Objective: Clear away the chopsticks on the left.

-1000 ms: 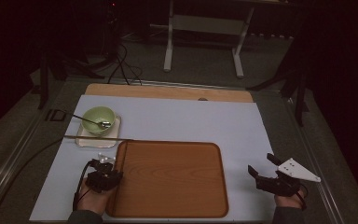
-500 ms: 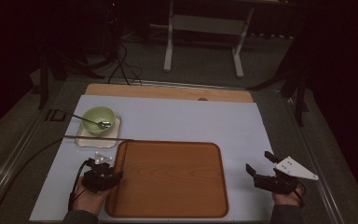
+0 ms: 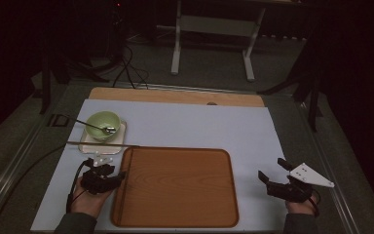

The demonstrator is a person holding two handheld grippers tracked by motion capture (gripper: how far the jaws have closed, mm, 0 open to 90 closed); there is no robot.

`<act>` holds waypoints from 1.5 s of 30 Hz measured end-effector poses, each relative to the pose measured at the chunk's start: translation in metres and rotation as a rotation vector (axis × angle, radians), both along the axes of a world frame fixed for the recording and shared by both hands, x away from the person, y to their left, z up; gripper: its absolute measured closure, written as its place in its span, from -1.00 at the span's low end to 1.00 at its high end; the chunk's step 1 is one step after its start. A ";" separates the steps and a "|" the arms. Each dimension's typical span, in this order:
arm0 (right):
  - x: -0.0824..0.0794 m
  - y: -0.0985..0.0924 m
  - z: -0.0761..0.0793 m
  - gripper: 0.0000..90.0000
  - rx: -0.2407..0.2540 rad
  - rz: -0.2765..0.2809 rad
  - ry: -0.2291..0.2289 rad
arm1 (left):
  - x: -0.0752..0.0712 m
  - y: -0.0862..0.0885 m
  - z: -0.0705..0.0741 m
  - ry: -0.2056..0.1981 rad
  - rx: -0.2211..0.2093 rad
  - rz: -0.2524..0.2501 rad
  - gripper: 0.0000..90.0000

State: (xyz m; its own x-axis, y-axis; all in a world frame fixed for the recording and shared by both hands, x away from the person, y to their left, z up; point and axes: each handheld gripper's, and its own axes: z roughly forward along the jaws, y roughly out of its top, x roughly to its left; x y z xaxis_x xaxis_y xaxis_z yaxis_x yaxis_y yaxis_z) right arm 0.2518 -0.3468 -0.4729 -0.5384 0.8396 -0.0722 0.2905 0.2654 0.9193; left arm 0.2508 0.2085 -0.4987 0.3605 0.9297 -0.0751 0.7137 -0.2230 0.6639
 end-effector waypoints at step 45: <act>0.001 -0.002 -0.001 -0.70 0.002 0.009 0.020 | 0.051 0.065 0.000 -0.132 0.042 0.032 -0.35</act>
